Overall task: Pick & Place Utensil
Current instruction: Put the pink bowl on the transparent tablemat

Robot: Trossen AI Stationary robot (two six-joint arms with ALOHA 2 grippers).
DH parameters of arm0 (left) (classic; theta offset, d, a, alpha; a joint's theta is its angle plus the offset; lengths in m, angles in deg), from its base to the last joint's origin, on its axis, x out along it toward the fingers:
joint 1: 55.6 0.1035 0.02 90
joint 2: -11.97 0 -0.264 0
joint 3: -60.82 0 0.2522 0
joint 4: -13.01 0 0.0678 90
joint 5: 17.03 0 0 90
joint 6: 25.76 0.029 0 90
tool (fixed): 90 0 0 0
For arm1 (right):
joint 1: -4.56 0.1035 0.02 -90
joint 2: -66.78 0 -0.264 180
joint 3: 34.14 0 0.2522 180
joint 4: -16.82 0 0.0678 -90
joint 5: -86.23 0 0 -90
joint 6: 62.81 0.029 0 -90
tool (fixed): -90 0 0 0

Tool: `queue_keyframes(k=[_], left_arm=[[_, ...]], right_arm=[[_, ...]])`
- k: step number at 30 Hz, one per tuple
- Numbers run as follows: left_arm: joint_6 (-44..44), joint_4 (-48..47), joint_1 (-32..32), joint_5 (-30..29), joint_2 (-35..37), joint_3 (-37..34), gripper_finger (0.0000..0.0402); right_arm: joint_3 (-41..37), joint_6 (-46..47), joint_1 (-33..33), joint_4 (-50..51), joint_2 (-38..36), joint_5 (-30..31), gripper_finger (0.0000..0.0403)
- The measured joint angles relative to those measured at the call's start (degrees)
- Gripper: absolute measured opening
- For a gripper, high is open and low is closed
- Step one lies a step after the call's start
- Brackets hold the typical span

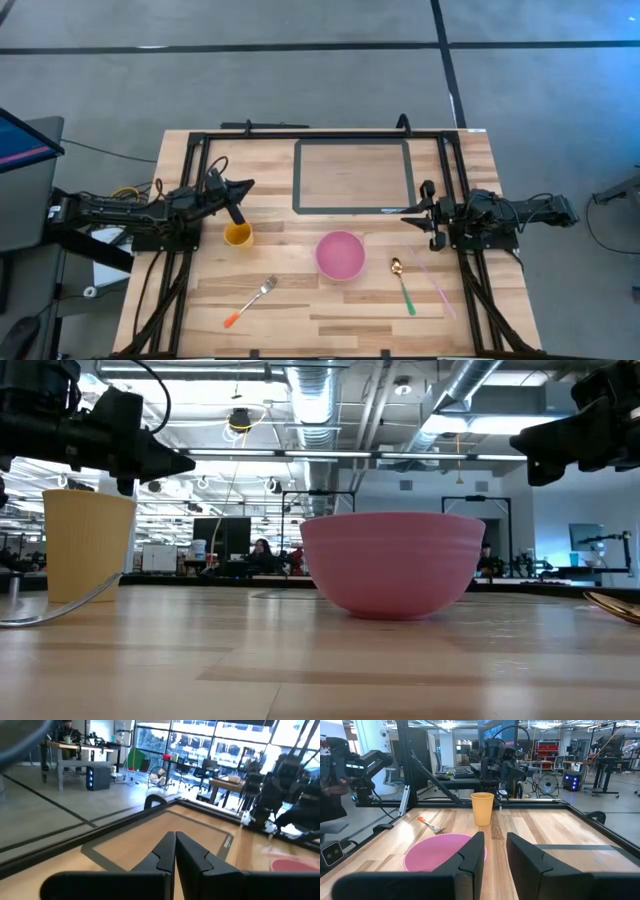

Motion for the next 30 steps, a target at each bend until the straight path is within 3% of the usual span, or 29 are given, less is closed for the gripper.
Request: queue_keyframes(k=[8, 15, 23, 30], left_arm=[[0.0, 1.4, 0.0, 9.6, 0.0, 0.0, 0.0012], [2.7, 3.3, -0.1, 11.0, 0.0, 0.0, 0.0014], [9.0, 3.4, -0.1, 18.3, -0.8, 5.8, 0.0052], [10.5, 3.3, -0.1, 18.7, -5.4, 10.9, 0.0087]], right_arm=[[0.0, 0.0, 0.0, -0.6, 0.0, 0.0, 0.0077], [0.0, -0.2, 0.0, -1.0, 0.0, 0.0, 0.0077], [0.0, -0.1, 0.0, -9.3, 0.0, 0.0, 0.0077], [1.3, -5.4, 0.0, -15.9, 1.6, 0.0, 0.0078]])
